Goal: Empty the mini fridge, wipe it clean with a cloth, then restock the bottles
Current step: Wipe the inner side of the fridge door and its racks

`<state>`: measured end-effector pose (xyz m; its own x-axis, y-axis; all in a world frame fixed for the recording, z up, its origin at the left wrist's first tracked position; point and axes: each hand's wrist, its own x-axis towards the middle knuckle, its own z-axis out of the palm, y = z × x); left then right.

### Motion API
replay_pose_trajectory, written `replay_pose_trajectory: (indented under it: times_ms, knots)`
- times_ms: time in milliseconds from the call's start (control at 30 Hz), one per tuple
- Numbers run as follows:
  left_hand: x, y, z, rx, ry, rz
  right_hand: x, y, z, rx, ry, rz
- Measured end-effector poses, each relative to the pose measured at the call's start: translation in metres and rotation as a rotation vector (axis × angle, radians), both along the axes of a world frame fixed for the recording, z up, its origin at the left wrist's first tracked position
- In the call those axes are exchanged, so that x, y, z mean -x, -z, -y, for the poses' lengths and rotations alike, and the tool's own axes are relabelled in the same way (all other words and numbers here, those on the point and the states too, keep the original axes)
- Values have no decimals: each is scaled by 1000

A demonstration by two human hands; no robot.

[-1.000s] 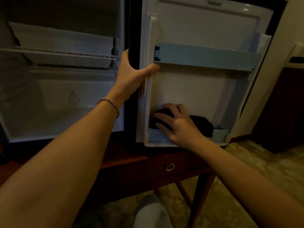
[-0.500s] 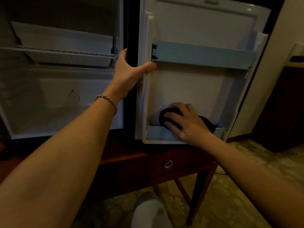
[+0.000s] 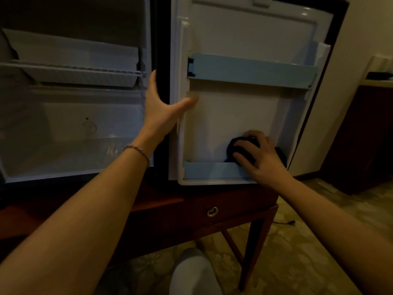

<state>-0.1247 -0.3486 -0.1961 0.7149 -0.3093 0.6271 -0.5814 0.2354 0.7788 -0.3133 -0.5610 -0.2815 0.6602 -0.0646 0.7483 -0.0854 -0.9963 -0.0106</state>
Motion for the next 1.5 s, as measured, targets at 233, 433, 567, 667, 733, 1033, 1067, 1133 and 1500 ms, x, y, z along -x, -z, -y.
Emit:
replay_pose_trajectory:
  times_ms: [233, 433, 567, 667, 733, 1033, 1067, 1133, 1500]
  knots:
    - [18, 52, 4, 10, -106, 23, -40, 1, -53, 68, -38, 43]
    - [14, 55, -3, -30, -99, 87, -59, 2, -79, 135, -71, 59]
    - [8, 54, -6, -49, -96, 107, -50, 3, -61, 158, -84, 39]
    - [8, 55, -5, -28, -86, 93, -36, 1, -44, 101, -104, 26]
    - [7, 57, -4, -20, -85, 88, -26, -1, -27, 76, -94, 59]
    - [7, 60, -1, 10, -39, 85, -4, -8, -16, -101, 18, 367]
    - [7, 60, -2, 7, -32, 85, -3, -13, -24, -93, 23, 402]
    - [6, 61, -3, 6, -23, 88, 3, -24, -43, -55, 33, 484]
    - [3, 63, -1, 14, -25, 87, 47, -8, -120, 118, -36, 425]
